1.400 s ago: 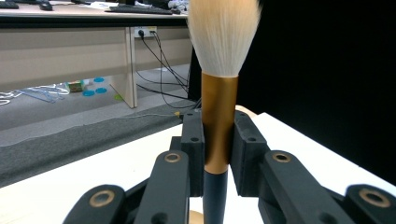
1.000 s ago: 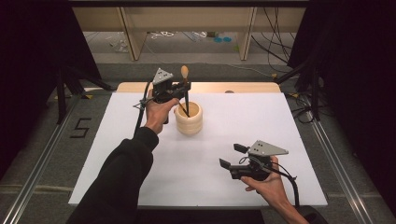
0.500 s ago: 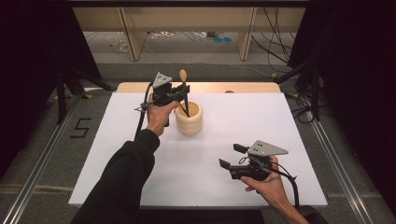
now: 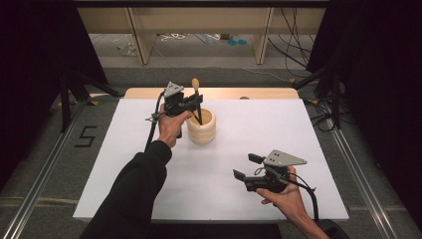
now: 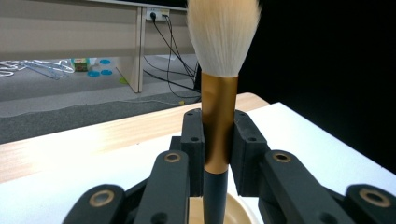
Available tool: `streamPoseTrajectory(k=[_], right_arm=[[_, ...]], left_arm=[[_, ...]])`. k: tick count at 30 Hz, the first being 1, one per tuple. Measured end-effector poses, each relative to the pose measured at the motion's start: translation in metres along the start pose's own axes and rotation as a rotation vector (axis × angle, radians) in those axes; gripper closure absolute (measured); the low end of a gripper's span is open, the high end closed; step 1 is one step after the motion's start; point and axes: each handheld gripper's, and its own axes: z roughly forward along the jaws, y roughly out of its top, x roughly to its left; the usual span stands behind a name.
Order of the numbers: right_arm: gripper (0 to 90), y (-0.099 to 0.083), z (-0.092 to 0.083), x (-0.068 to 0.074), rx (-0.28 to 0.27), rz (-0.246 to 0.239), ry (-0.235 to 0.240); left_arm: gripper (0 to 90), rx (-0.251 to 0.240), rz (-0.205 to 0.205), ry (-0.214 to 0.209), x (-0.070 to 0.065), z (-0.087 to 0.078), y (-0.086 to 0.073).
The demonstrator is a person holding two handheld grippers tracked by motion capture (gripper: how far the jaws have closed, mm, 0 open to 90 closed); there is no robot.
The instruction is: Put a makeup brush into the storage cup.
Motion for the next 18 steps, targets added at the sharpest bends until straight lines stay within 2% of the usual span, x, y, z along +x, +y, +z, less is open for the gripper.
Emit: streamPoseTrajectory(k=[9,10,13,18], right_arm=[[21.9,-0.001,0.001,0.0,-0.004,-0.011,0.002],[21.9,0.0,-0.001,0.0,0.018,-0.003,-0.001],[21.9,0.0,0.0,0.0,0.017,-0.013,-0.004],[22.0,0.0,-0.001,0.001,0.02,0.0,0.0]], left_arm=[[77.0,0.013,-0.018,0.003,0.002,0.004,-0.01],[77.0,0.017,-0.02,0.003,0.002,0.004,-0.01],[76.9,0.024,-0.016,-0.002,0.001,0.004,-0.012],[74.4,0.035,-0.01,-0.014,0.001,0.005,-0.015]])
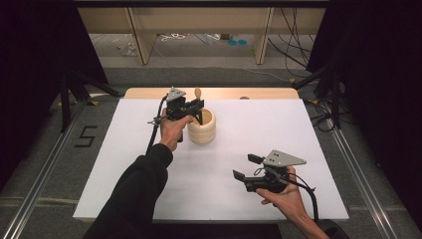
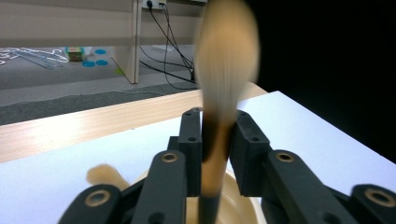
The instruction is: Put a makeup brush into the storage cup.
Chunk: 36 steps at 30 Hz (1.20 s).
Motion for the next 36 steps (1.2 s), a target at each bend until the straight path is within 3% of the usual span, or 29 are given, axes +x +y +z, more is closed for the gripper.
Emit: streamPoseTrajectory(k=[1,3,8,12,13,16,24,26,36], right_arm=[[22.0,0.0,0.0,0.0,-0.002,-0.006,-0.001],[22.0,-0.001,0.003,-0.001,-0.024,-0.009,0.002],[22.0,-0.001,0.002,0.0,-0.021,-0.009,0.0],[22.0,-0.001,0.003,0.001,-0.008,0.013,0.017],[22.0,-0.001,0.003,0.0,-0.021,-0.008,0.006],[22.0,-0.001,0.003,0.0,-0.021,-0.01,0.005],[22.0,-0.001,0.003,-0.001,-0.022,-0.01,-0.002],[22.0,0.0,0.001,0.0,0.006,0.005,-0.003],[21.9,-0.001,0.003,-0.002,-0.026,-0.008,-0.009]], left_arm=[[72.0,0.01,-0.004,0.003,0.0,0.0,0.0],[59.1,0.017,-0.015,0.017,0.001,0.0,-0.001],[38.3,0.019,0.006,0.063,0.003,-0.004,0.001],[36.4,0.016,0.029,0.071,0.003,-0.009,0.004],[35.7,0.015,0.029,0.074,0.004,-0.011,0.005],[34.3,0.017,0.027,0.072,0.004,-0.013,0.006],[29.3,0.019,0.014,0.021,-0.001,-0.02,0.009],[28.0,0.018,0.016,0.0,-0.002,-0.022,0.01],[19.2,0.011,0.014,-0.046,-0.009,-0.039,0.013]])
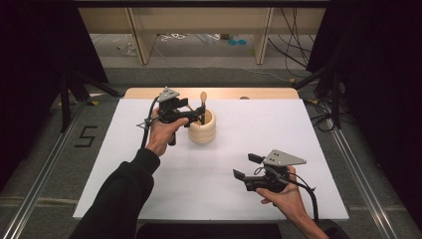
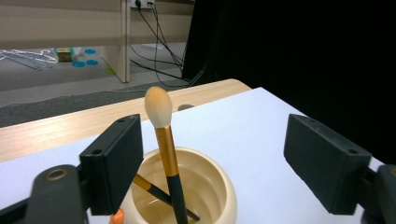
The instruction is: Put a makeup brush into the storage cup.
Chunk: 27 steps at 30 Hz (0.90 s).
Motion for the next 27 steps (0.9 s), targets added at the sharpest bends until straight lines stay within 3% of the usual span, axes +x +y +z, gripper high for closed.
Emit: streamPoseTrajectory(k=[5,7,12,13,16,21,23,25,27], right_arm=[[21.8,0.0,-0.001,0.0,0.015,0.008,-0.001],[21.6,0.001,-0.001,0.001,0.032,0.019,-0.001],[21.2,0.0,-0.001,-0.002,0.019,0.002,-0.006],[21.2,0.0,0.0,-0.001,0.011,0.026,0.006],[20.6,-0.001,0.001,-0.003,-0.006,0.007,-0.011],[20.5,0.0,0.001,-0.003,-0.009,0.005,-0.01],[20.5,-0.001,0.001,-0.002,0.005,0.029,0.003],[20.5,-0.001,0.001,-0.003,-0.01,0.008,-0.009],[20.5,0.0,0.0,-0.002,0.011,0.039,0.002]], left_arm=[[16.0,0.0,0.008,0.001,-0.002,-0.012,0.0],[16.1,0.003,0.038,-0.003,-0.004,-0.016,-0.001],[15.7,-0.005,0.073,-0.008,-0.01,-0.026,-0.004],[15.7,-0.004,0.072,-0.01,-0.011,-0.027,-0.005],[15.7,0.011,0.103,-0.009,-0.014,-0.033,-0.008],[15.7,0.006,0.103,-0.017,-0.018,-0.042,-0.012],[15.7,0.013,0.115,-0.016,-0.019,-0.046,-0.014],[15.7,0.01,0.117,-0.019,-0.02,-0.049,-0.016],[15.7,0.014,0.119,-0.021,-0.021,-0.052,-0.018]])
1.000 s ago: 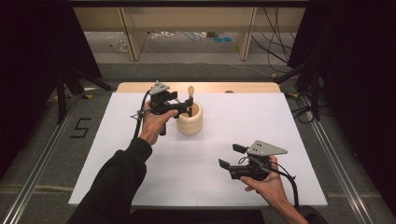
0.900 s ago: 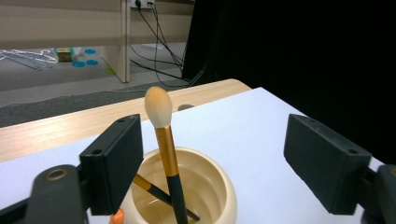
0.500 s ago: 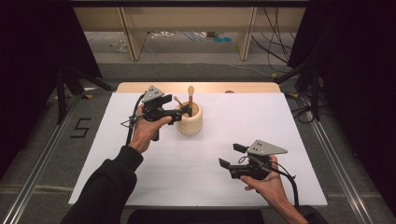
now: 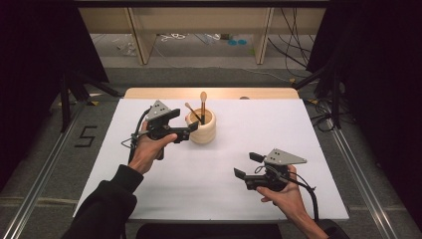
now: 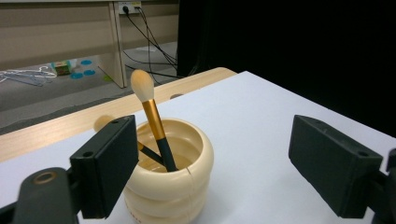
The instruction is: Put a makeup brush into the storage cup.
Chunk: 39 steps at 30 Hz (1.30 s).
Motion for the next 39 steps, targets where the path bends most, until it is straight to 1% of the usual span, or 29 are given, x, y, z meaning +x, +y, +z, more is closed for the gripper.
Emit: streamPoseTrajectory(k=[2,3,5,7,8,10,11,12,13,15,16,17,19,21,22,23,24,25,26,27,28,29,30,33,35,36,37,38,39], right_arm=[[20.5,0.0,0.0,0.0,0.0,-0.002,0.0],[20.5,0.0,0.0,-0.001,-0.011,-0.02,-0.007],[20.5,-0.001,0.001,-0.001,-0.019,-0.03,-0.009],[20.5,0.0,0.0,-0.001,-0.01,-0.019,-0.005],[20.5,0.0,0.001,-0.001,-0.021,-0.031,-0.009],[20.5,0.0,0.001,-0.001,-0.011,-0.02,-0.005],[20.5,0.0,0.002,-0.002,-0.021,-0.033,-0.009],[20.5,0.0,0.001,-0.001,-0.008,-0.012,0.003],[20.5,-0.001,0.001,-0.001,0.001,-0.007,-0.006],[20.5,-0.002,0.001,-0.002,-0.002,-0.002,-0.003],[20.5,-0.001,0.001,-0.003,-0.007,-0.014,-0.011],[20.5,-0.001,-0.001,-0.004,0.004,-0.025,-0.02],[20.5,-0.001,-0.002,-0.003,0.011,-0.014,-0.019],[20.5,-0.001,0.0,-0.003,-0.004,-0.004,-0.007],[20.5,0.0,-0.002,-0.003,0.011,-0.014,-0.019],[20.5,0.0,-0.002,-0.003,0.004,-0.025,-0.02],[20.5,0.0,-0.001,-0.003,0.005,-0.026,-0.022],[20.5,-0.001,0.0,-0.003,-0.007,-0.025,-0.014],[20.5,-0.001,0.0,-0.003,-0.008,-0.027,-0.012],[20.5,-0.001,0.0,-0.003,-0.013,-0.03,-0.011],[20.5,-0.001,0.001,-0.003,-0.015,-0.027,-0.015],[20.5,-0.001,0.0,-0.003,-0.011,-0.019,-0.011],[20.5,-0.001,0.001,-0.002,-0.009,-0.009,-0.003],[20.5,0.0,0.0,-0.002,0.002,-0.019,-0.015],[20.5,0.0,0.001,-0.001,-0.008,-0.013,0.0],[20.5,0.0,0.001,-0.001,-0.011,-0.014,-0.004],[20.5,0.001,-0.002,-0.001,0.006,-0.022,-0.018],[20.5,0.001,-0.002,-0.001,0.006,-0.021,-0.018],[20.5,0.0,0.0,-0.001,-0.01,-0.015,-0.008]], left_arm=[[15.7,-0.001,0.007,-0.003,-0.002,-0.004,-0.002],[15.7,-0.002,0.003,-0.004,-0.002,-0.005,-0.003],[15.8,-0.002,0.008,-0.006,-0.004,-0.007,-0.005],[15.7,0.004,0.009,-0.005,-0.006,-0.009,-0.008],[15.8,0.005,0.011,-0.005,-0.006,-0.01,-0.009],[15.8,0.004,0.006,-0.008,-0.008,-0.011,-0.012],[15.8,0.0,0.004,-0.011,-0.009,-0.011,-0.013],[15.8,0.005,0.009,-0.012,-0.01,-0.013,-0.016],[15.8,0.005,0.013,-0.016,-0.011,-0.014,-0.017],[15.8,0.006,0.011,-0.019,-0.012,-0.016,-0.02],[15.8,0.005,0.007,-0.019,-0.012,-0.016,-0.022],[15.8,0.004,0.0,-0.02,-0.013,-0.017,-0.023],[15.8,0.006,-0.003,-0.021,-0.014,-0.018,-0.026],[15.8,0.012,0.007,-0.02,-0.015,-0.019,-0.029],[15.8,0.015,0.014,-0.017,-0.016,-0.02,-0.03],[15.8,0.014,0.013,-0.017,-0.017,-0.021,-0.031],[15.8,0.013,0.019,-0.02,-0.017,-0.021,-0.032],[15.8,0.01,0.003,-0.018,-0.019,-0.022,-0.034],[15.8,0.011,0.015,-0.018,-0.019,-0.023,-0.035],[15.8,0.01,0.015,-0.017,-0.02,-0.024,-0.037],[15.8,0.016,0.018,-0.016,-0.021,-0.025,-0.038],[15.8,0.012,0.009,-0.02,-0.022,-0.026,-0.04],[15.8,0.013,0.019,-0.018,-0.022,-0.027,-0.041],[15.8,0.011,0.018,-0.025,-0.024,-0.03,-0.045],[15.8,0.016,0.017,-0.027,-0.027,-0.032,-0.047],[15.8,0.016,0.021,-0.028,-0.027,-0.033,-0.048],[15.8,0.014,0.004,-0.029,-0.029,-0.034,-0.049],[15.9,0.012,0.015,-0.032,-0.03,-0.035,-0.05],[15.9,0.019,0.013,-0.028,-0.031,-0.036,-0.051]])
